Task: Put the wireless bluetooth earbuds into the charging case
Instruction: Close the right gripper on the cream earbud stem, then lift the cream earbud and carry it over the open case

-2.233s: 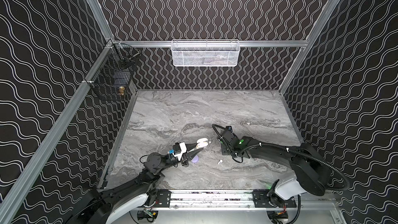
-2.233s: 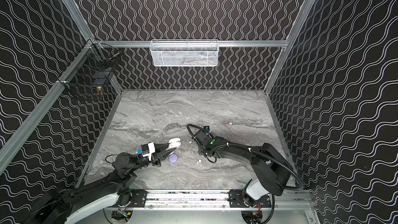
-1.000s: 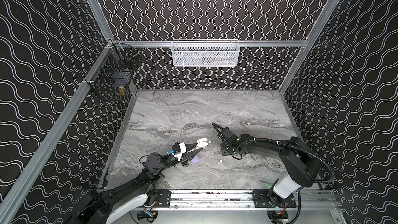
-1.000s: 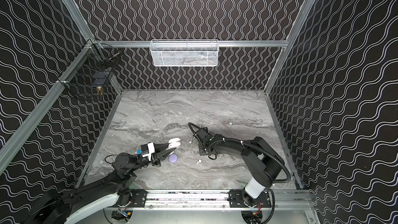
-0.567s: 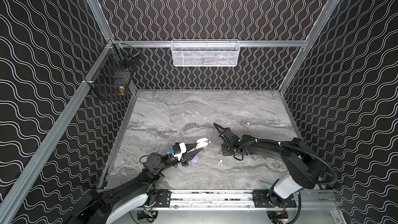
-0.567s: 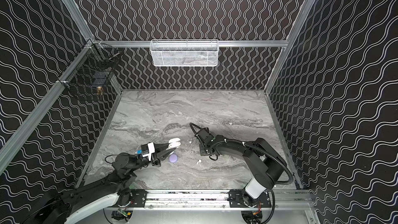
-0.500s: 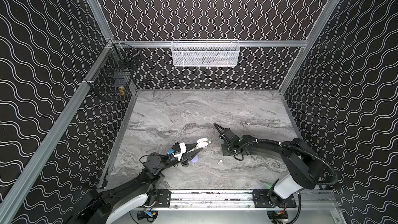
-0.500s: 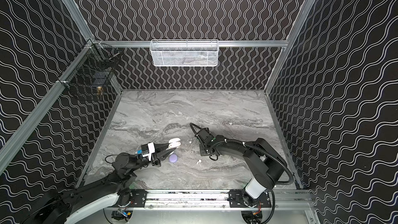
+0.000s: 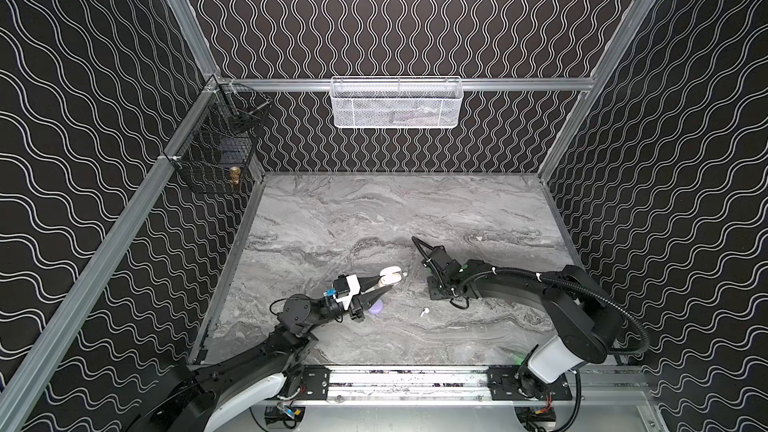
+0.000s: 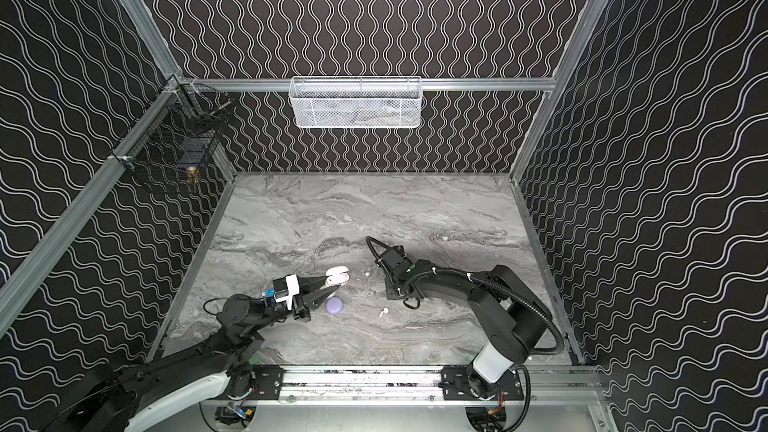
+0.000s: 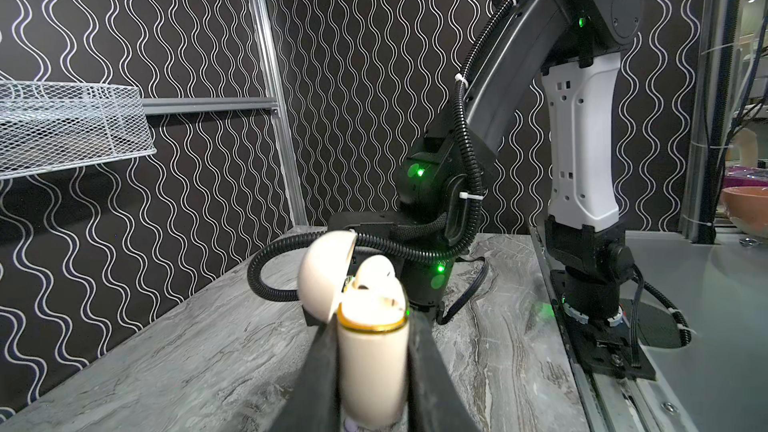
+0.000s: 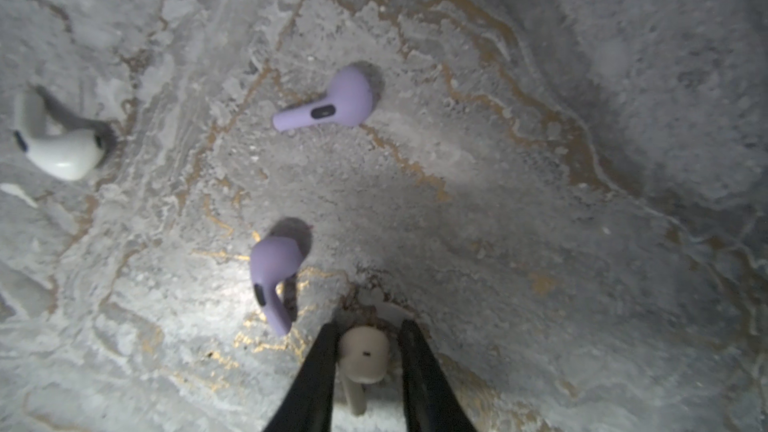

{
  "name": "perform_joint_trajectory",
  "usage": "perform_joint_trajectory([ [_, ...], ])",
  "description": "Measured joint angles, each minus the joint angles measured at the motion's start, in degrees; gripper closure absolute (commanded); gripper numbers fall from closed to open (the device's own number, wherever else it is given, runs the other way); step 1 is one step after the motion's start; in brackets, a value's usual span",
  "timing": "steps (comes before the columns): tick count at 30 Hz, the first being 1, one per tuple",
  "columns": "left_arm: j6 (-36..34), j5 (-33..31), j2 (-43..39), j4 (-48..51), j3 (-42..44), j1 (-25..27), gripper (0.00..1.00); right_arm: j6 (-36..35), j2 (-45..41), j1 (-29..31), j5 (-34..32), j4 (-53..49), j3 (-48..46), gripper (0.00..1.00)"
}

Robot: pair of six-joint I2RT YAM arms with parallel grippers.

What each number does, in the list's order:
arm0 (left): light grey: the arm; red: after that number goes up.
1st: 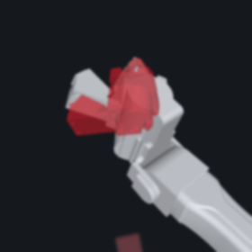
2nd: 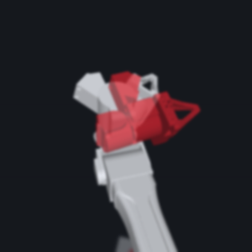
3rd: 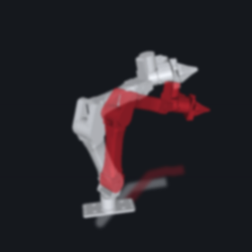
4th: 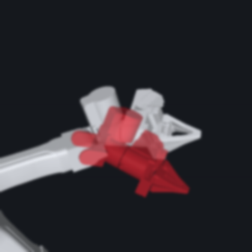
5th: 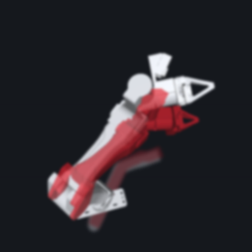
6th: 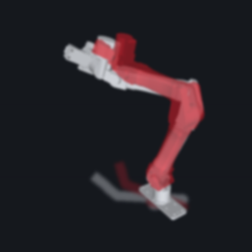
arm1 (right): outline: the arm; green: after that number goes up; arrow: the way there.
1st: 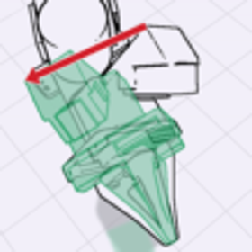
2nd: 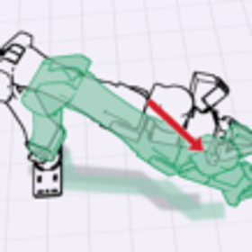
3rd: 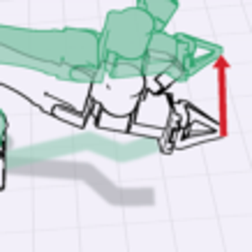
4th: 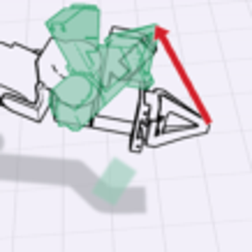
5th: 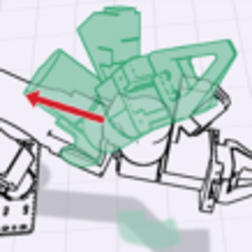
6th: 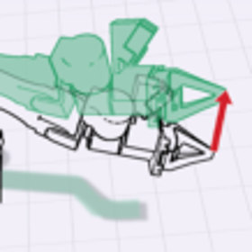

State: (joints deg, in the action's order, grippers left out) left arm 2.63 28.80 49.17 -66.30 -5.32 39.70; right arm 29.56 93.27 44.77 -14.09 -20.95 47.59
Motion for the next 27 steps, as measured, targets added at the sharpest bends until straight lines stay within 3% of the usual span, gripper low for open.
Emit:
perform_joint_trajectory([
  [16,0.00,-0.02,-0.44,0.07,0.00,0.00,1.00,1.53,-2.51,-0.20,1.55,0.94,-1.99,0.90],
  [27,-0.02,-1.95,-0.76,0.02,0.96,0.00,1.00,7.39,-23.98,3.54,-2.27,-0.68,-1.33,0.95],
])
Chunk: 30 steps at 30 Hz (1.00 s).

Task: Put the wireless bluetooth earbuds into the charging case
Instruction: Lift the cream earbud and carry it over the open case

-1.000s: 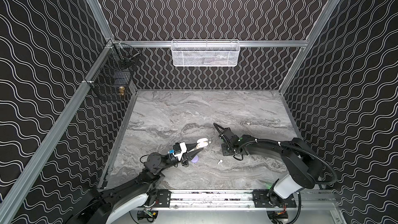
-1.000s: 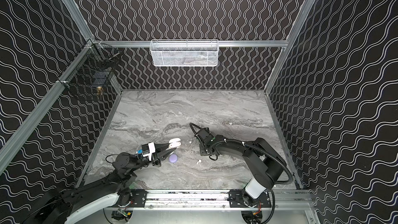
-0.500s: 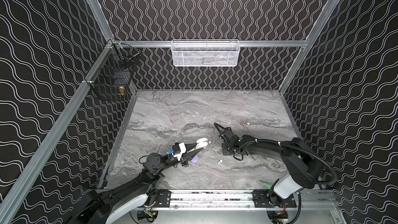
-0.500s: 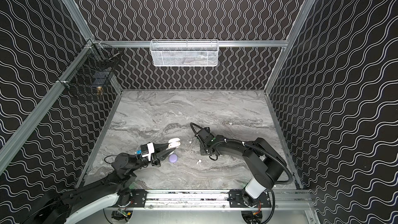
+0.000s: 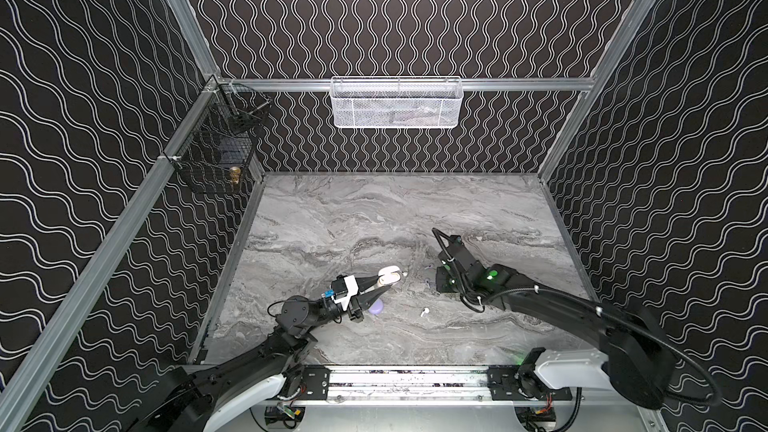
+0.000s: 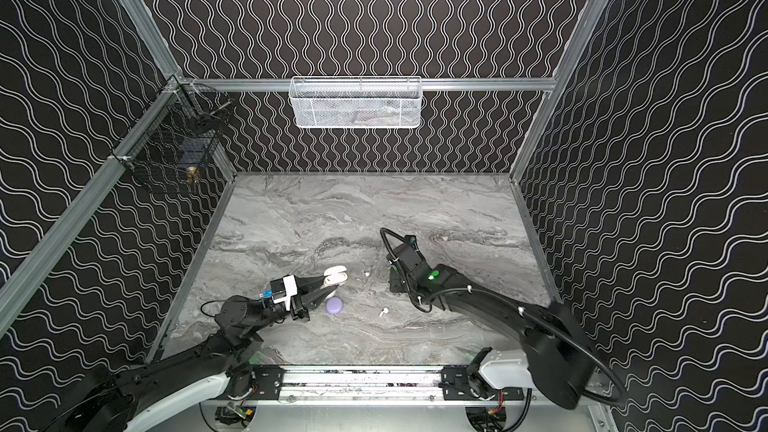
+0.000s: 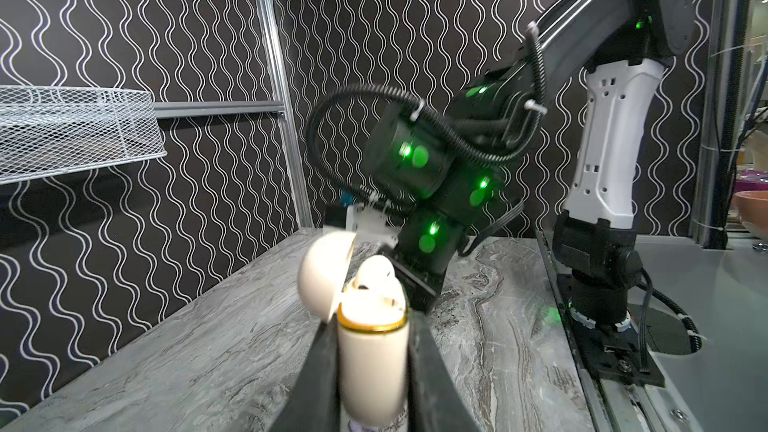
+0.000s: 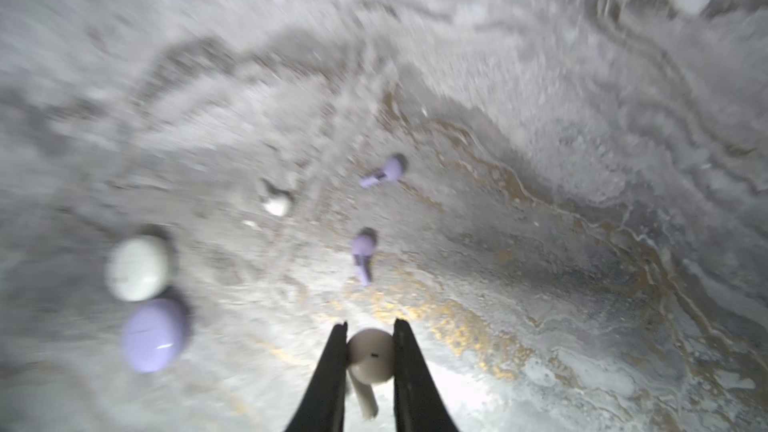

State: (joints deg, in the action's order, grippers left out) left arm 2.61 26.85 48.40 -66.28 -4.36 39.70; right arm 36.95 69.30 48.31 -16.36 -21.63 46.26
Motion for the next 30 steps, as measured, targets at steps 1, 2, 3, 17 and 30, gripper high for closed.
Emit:
perform_joint_trajectory([
  [1,0.00,-0.72,0.00,0.07,0.15,0.00,1.00,0.31,-1.66,1.33,-1.05,-0.04,0.61,0.95],
  [2,0.00,-1.57,-0.09,0.35,0.24,0.00,1.00,0.81,-3.87,3.54,-2.89,-0.09,1.33,0.95],
  [3,0.00,-2.51,-0.22,0.52,0.26,0.00,1.00,1.18,-6.12,6.25,-4.52,0.11,2.19,0.95],
  [17,-0.24,-12.09,0.50,4.31,0.37,0.00,1.00,-9.16,-6.36,33.05,-18.53,28.59,4.70,0.99],
  [30,2.99,-15.61,0.66,2.78,1.22,0.00,1.00,-15.98,-0.28,31.12,-21.05,49.22,2.99,0.99],
])
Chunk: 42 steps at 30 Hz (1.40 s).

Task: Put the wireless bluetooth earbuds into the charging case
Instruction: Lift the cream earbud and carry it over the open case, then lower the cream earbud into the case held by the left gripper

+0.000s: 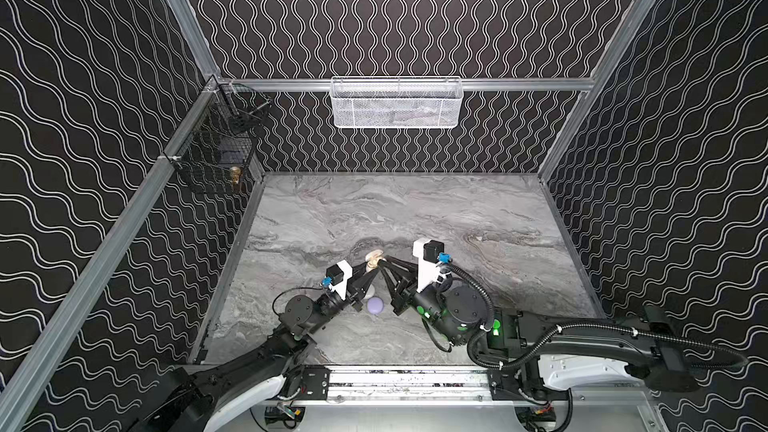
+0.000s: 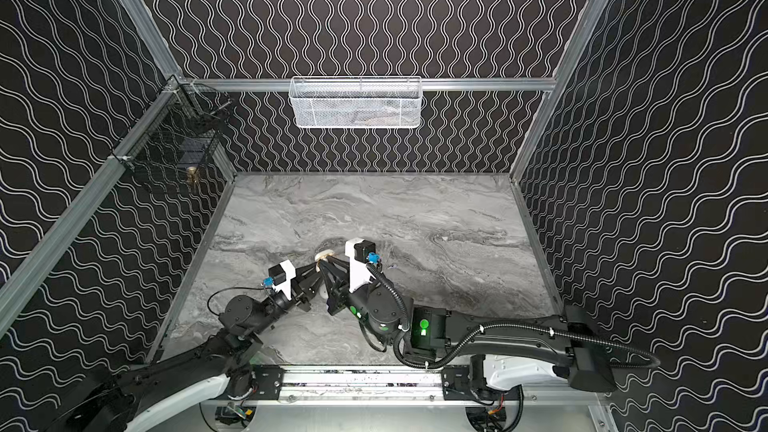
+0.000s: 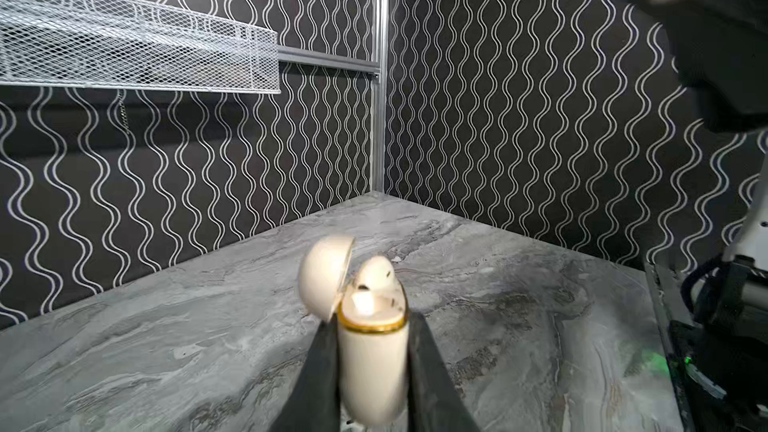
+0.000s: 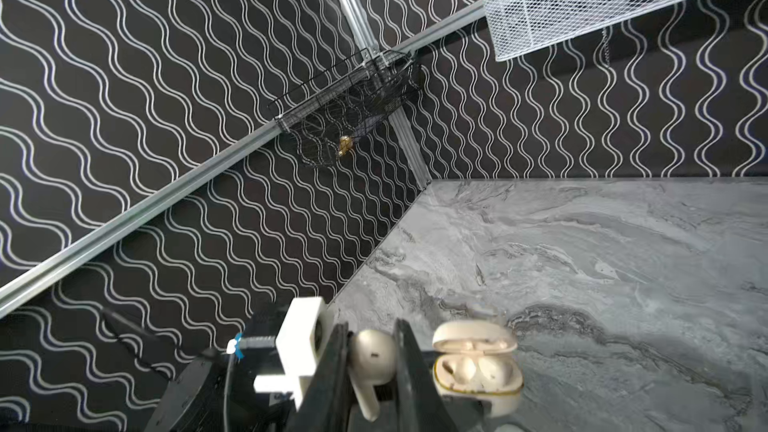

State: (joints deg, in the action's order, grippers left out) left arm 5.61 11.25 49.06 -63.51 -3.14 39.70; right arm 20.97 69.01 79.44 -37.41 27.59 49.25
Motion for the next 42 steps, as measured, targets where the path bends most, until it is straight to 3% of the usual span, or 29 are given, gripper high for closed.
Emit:
perform_joint_trajectory([
  [7,-0.44,2.47,-0.11,-1.57,0.20,0.00,1.00,3.69,0.50,-5.20,3.23,5.25,-4.50,1.00],
  [27,-1.51,4.63,-0.02,-3.50,0.50,0.00,1.00,9.64,6.97,-4.59,5.57,18.10,-10.34,1.00],
  [42,-1.46,4.39,-1.40,-3.21,0.79,0.00,1.00,10.01,11.74,-4.07,4.46,25.14,-10.10,1.00],
])
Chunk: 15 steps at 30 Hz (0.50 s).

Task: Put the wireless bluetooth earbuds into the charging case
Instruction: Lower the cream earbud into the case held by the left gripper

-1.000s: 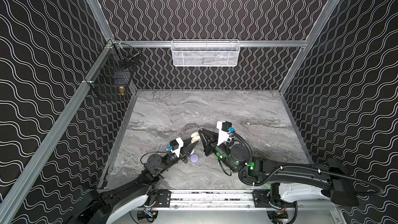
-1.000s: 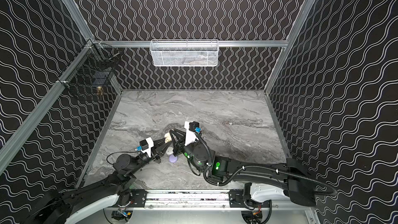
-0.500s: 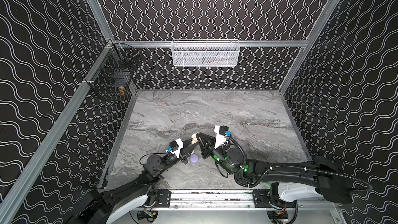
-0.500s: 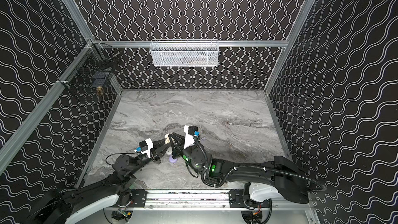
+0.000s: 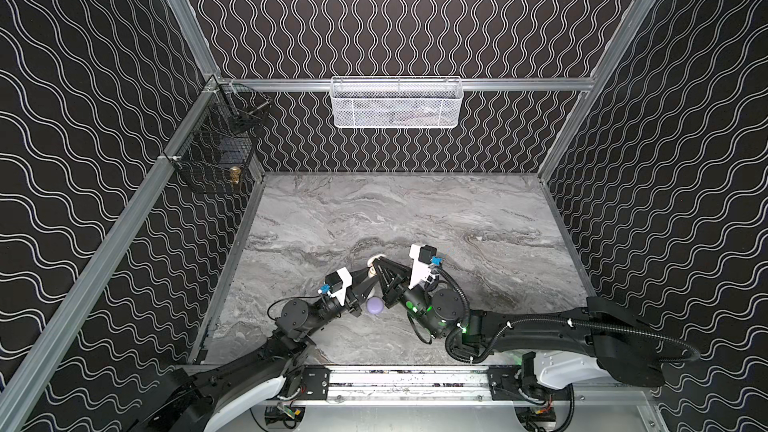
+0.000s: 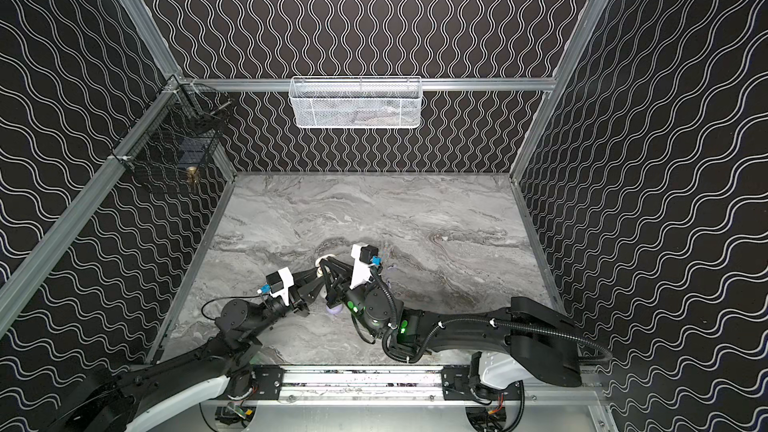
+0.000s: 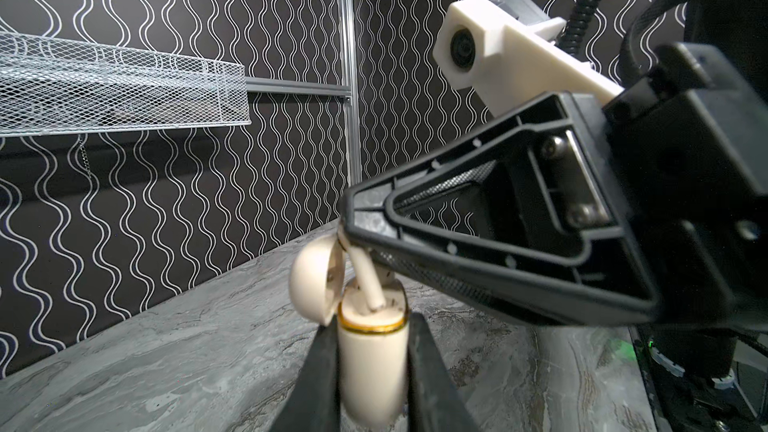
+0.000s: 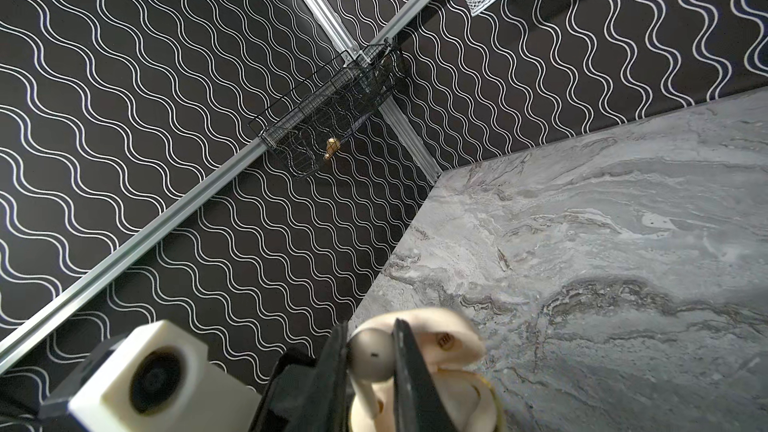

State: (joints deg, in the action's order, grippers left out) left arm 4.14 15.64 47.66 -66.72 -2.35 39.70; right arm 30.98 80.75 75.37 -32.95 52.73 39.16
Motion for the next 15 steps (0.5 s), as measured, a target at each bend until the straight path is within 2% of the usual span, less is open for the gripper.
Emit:
perform_joint_trajectory([
  [15,0.15,0.17,-1.86,2.45,0.09,0.00,1.00,0.76,2.69,1.03,-2.54,6.73,-1.86,1.00],
])
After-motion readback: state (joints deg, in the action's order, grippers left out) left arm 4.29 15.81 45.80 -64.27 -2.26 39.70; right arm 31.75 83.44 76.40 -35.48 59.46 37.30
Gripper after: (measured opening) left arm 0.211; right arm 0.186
